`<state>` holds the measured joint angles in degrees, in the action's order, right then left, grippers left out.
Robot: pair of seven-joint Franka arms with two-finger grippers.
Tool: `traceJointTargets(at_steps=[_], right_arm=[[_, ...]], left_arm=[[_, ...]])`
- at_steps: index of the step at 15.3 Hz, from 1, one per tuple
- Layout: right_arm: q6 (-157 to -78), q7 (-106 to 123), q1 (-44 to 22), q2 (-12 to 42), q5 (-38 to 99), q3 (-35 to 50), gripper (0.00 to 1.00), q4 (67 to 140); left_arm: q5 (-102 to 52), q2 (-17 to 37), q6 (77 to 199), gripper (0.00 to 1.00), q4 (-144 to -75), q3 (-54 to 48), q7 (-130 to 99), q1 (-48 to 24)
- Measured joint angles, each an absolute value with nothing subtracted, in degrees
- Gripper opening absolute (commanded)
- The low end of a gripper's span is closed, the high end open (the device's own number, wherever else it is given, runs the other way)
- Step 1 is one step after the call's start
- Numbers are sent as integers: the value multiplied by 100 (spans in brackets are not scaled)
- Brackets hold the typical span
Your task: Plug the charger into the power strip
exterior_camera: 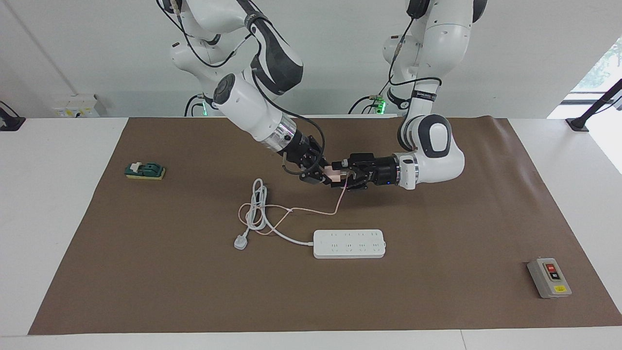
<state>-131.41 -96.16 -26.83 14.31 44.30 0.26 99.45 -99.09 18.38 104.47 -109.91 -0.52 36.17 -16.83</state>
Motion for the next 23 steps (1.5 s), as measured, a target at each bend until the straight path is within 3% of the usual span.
traceJointTargets(at_steps=[23], right_arm=[[-13162,-9616,-2673,1431,4430,12,13,9960]], left_arm=[[-9676,1849,10482,100,-10965,22,4563,-1672]])
